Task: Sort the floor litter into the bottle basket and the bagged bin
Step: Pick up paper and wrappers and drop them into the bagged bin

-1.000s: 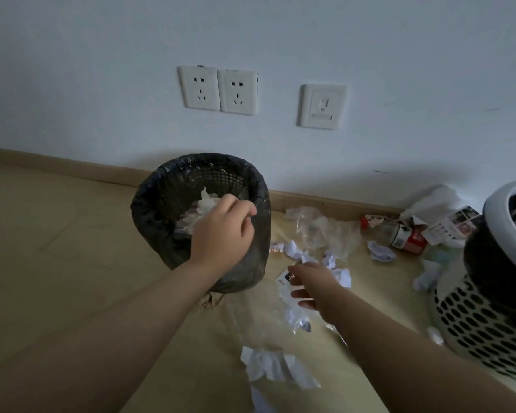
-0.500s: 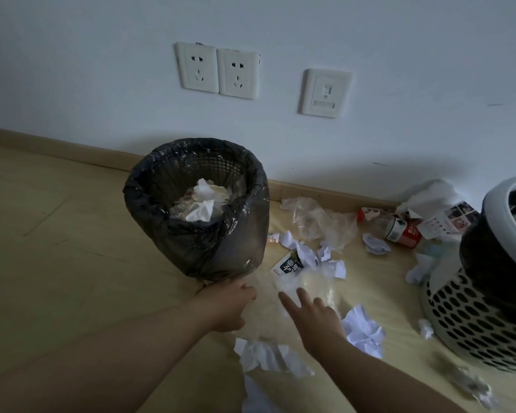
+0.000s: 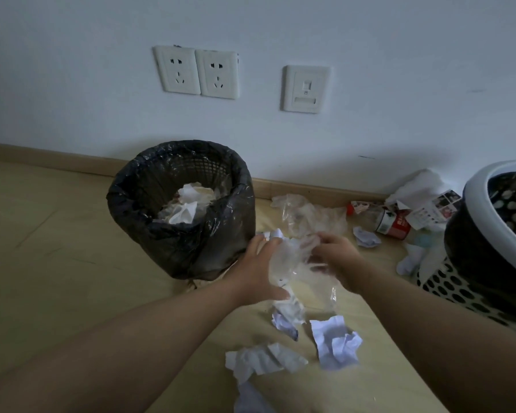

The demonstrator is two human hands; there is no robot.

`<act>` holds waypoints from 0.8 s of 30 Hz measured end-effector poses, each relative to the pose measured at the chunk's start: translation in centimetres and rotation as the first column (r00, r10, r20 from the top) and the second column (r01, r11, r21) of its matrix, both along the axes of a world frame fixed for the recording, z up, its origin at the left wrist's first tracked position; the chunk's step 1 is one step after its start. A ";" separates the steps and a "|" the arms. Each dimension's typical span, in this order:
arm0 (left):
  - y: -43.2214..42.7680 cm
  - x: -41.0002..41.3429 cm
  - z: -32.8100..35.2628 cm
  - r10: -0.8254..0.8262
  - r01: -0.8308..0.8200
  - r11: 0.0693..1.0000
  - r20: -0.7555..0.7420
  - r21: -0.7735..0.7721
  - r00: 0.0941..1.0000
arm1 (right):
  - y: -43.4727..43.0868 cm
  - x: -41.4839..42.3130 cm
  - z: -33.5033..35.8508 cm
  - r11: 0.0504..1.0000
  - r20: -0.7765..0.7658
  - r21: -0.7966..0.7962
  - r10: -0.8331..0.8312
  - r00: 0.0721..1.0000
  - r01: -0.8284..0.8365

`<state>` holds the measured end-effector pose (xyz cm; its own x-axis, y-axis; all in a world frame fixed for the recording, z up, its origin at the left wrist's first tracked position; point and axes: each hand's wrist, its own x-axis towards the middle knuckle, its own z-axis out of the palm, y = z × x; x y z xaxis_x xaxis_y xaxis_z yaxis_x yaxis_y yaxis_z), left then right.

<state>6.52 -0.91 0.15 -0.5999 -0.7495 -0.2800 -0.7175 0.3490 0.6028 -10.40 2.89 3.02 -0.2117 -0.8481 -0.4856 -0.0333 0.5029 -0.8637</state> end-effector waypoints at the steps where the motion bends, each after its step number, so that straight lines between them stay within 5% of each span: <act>1: 0.0 -0.5 0.1 0.036 -0.036 0.999 -0.052 0.001 0.998 | 0.0 -0.1 0.3 1.000 0.076 0.011 -0.009 0.997 0.008; 6: 0.2 -3.1 -0.1 0.148 -0.128 0.987 -0.230 0.096 0.962 | 0.2 -0.4 0.7 0.999 0.266 0.024 -0.045 0.963 0.040; 12: 0.4 -3.9 0.4 0.325 -0.189 0.901 -0.320 0.390 0.890 | 0.7 -1.9 0.1 0.994 0.122 0.000 -0.108 0.987 0.109; 18: 0.5 -4.5 1.3 0.327 -0.244 0.910 -0.217 0.337 0.920 | 1.6 -4.1 -0.3 0.976 0.132 0.042 -0.219 0.967 0.215; 24: -1.0 -4.6 0.9 0.404 -0.399 0.914 -0.064 0.074 0.913 | 0.5 -4.5 -0.7 0.908 0.044 0.093 -0.414 0.909 0.409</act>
